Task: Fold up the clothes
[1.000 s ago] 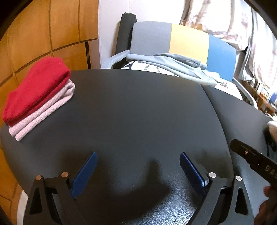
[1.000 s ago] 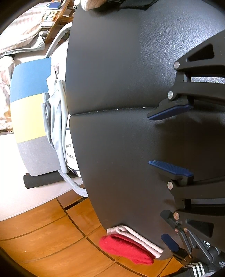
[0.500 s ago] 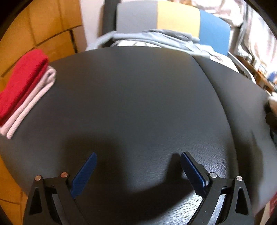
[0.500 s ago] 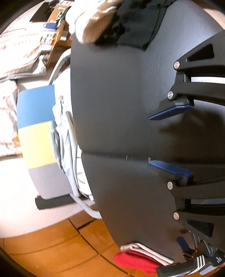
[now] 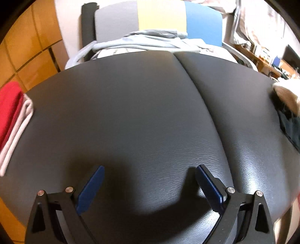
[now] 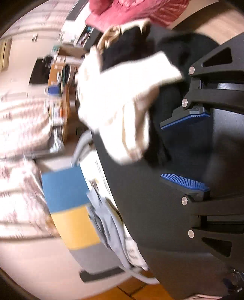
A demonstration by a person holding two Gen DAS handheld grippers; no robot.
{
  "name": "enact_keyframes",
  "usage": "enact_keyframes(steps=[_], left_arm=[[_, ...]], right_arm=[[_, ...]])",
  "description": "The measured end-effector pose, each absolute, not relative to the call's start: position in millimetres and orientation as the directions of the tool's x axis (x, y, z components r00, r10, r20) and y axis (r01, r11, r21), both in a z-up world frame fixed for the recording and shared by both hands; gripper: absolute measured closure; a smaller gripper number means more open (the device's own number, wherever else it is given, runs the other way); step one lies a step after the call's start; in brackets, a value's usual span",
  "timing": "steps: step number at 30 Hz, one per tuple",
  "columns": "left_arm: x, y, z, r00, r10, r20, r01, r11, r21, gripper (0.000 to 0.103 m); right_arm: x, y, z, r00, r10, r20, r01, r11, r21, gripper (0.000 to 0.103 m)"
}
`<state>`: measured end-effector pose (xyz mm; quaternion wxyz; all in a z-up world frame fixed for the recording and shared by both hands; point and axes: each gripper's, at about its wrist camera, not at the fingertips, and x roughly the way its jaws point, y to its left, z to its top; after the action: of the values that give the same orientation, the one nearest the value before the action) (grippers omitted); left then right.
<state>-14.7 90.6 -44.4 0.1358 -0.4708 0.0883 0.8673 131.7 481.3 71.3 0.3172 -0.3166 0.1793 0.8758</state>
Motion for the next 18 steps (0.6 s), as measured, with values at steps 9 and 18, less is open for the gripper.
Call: enact_keyframes(steps=[9,18], left_arm=[[-19,123,-46,-0.517,0.182,-0.836,-0.405,-0.913,0.051,0.003],[-25,131,-55,-0.499,0.213,-0.840,-0.420,-0.907,0.020,0.000]], right_arm=[[158,549,80,-0.607,0.486,-0.630,-0.689,-0.717,0.111,0.043],[106,623,74,-0.512,0.530,-0.676,-0.725,-0.689,0.008,0.042]])
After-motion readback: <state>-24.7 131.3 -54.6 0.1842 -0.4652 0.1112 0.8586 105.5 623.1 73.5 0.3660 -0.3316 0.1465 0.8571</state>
